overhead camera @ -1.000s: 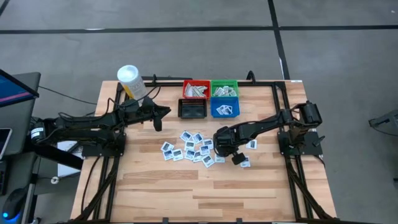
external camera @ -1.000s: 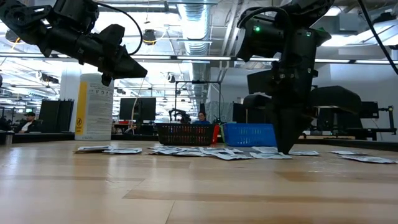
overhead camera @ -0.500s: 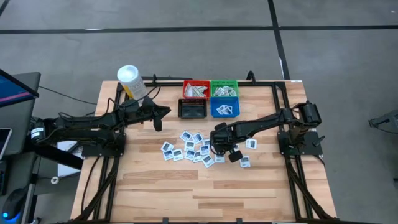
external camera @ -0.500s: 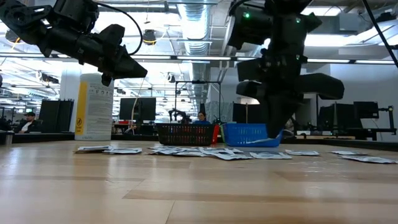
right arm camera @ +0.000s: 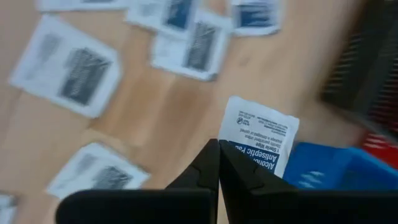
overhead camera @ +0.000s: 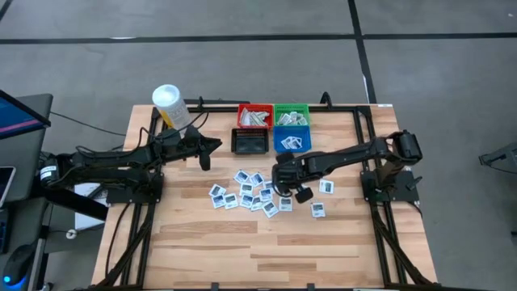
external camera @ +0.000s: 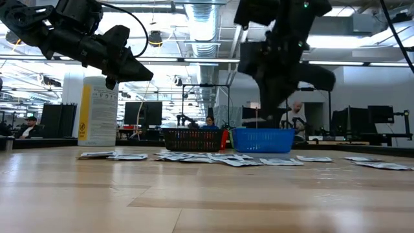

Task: Pick & Place First Aid Supplies
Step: Put the alcohol pad into the blue basket

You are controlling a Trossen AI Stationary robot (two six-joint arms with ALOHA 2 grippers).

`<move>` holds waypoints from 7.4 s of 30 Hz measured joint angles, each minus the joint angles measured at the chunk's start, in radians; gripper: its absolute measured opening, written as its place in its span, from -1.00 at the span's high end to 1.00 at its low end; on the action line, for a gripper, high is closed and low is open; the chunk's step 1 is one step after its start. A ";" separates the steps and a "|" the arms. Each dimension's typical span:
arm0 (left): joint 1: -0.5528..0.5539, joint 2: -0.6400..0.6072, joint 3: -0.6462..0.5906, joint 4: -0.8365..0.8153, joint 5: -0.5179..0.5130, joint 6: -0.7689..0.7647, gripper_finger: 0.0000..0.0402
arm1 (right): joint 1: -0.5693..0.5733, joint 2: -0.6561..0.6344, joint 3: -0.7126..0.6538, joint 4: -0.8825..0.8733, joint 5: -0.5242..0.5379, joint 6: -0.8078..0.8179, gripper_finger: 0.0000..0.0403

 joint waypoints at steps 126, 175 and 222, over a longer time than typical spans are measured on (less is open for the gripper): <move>-0.924 0.555 0.062 -0.104 -0.515 -0.361 0.23 | 0.444 -0.121 -0.002 0.214 0.502 1.043 0.67; -0.907 0.596 0.056 -0.101 -0.562 -0.389 0.94 | 0.444 -0.120 -0.001 0.184 0.493 1.062 0.67; -0.592 0.269 0.060 0.484 0.089 -0.637 0.92 | 0.211 -0.102 0.000 0.887 -0.032 0.356 0.66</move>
